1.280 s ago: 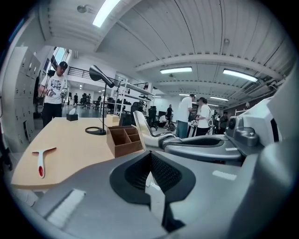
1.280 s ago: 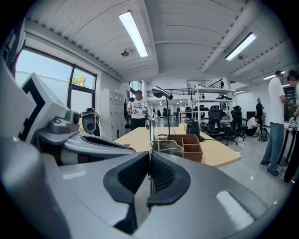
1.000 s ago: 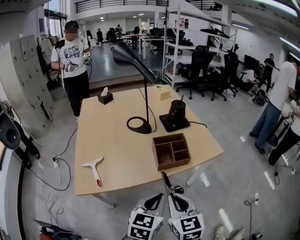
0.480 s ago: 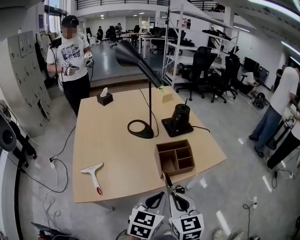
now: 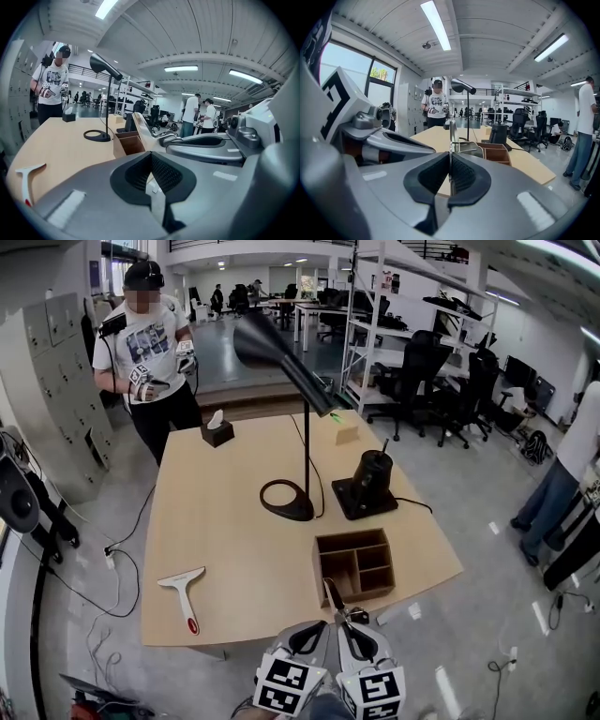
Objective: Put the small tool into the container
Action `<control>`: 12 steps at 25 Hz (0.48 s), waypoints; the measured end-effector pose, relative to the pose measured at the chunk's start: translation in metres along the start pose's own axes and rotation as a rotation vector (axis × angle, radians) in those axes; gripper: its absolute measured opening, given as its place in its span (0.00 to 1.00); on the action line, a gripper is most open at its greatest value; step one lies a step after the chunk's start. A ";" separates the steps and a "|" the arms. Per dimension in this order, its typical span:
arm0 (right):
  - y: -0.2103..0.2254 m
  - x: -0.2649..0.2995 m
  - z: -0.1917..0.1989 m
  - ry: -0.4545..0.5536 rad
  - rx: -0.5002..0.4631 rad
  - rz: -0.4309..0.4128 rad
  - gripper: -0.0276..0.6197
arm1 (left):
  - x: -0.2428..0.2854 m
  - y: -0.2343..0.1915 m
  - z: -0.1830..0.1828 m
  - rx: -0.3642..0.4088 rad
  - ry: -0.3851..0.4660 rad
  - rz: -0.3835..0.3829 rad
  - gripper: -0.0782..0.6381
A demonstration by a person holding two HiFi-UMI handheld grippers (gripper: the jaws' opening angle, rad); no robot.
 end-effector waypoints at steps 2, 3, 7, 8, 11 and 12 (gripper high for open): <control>0.058 0.014 -0.021 0.011 0.001 -0.006 0.06 | 0.051 0.009 -0.032 -0.006 -0.002 -0.015 0.12; 0.076 0.028 -0.024 0.013 0.000 -0.011 0.06 | 0.072 0.006 -0.038 -0.010 -0.003 -0.021 0.12; 0.129 0.079 -0.006 0.016 -0.020 -0.049 0.06 | 0.142 -0.009 -0.035 -0.022 -0.005 -0.043 0.12; 0.148 0.084 -0.004 0.020 -0.022 -0.059 0.06 | 0.161 -0.004 -0.039 -0.024 -0.005 -0.050 0.12; 0.190 0.109 -0.012 0.020 -0.028 -0.080 0.06 | 0.204 -0.008 -0.056 -0.032 -0.008 -0.066 0.12; 0.197 0.123 -0.018 0.018 -0.028 -0.086 0.06 | 0.215 -0.019 -0.061 -0.035 -0.010 -0.072 0.12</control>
Point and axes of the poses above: the fingertips, and each gripper's own axes: x forward along the fingers, y to its right, z out of its underside, the point moved 1 cm from there along -x, backward along the fingers, and after that the axes turned 9 degrees about -z, right-handed, at the moved point
